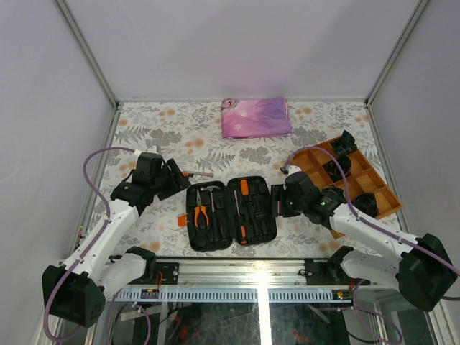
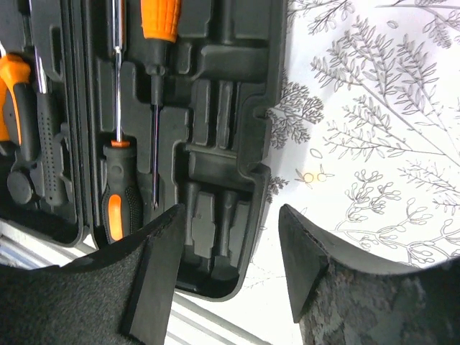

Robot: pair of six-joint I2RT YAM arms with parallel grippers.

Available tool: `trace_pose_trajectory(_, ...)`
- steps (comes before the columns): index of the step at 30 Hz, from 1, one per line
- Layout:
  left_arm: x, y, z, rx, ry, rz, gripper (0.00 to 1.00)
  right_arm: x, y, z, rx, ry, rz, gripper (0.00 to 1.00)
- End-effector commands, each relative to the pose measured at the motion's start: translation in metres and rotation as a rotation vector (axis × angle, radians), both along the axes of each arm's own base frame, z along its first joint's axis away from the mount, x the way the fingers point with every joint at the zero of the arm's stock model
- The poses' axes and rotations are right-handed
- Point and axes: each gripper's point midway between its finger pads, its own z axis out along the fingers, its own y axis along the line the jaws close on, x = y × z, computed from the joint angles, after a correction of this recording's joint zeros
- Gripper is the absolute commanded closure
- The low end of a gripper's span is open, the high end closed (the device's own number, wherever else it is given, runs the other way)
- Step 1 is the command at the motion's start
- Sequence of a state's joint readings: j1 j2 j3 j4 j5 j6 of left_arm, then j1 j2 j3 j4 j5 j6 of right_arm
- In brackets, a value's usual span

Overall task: Sort the tools into containers
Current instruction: Adjust the hammer in the storage box.

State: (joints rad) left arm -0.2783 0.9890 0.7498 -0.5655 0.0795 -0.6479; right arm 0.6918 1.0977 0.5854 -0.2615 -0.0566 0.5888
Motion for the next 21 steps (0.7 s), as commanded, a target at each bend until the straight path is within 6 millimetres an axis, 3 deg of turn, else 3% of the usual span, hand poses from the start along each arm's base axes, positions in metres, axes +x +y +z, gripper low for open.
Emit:
trace_pose_trajectory(1,0.006,0.009,0.027,0.024,-0.086,0.021,0.42,0.012,-0.011,0.008,-0.024,-0.060,-0.087,0.38)
trace_pose_trajectory(14,0.005,0.009,0.036,0.033,-0.110,-0.007,0.40,0.008,0.015,-0.012,0.031,0.049,-0.041,0.37)
trace_pose_trajectory(21,0.017,0.010,0.040,0.056,-0.126,-0.009,0.40,0.020,0.003,-0.003,0.006,-0.018,-0.119,0.37)
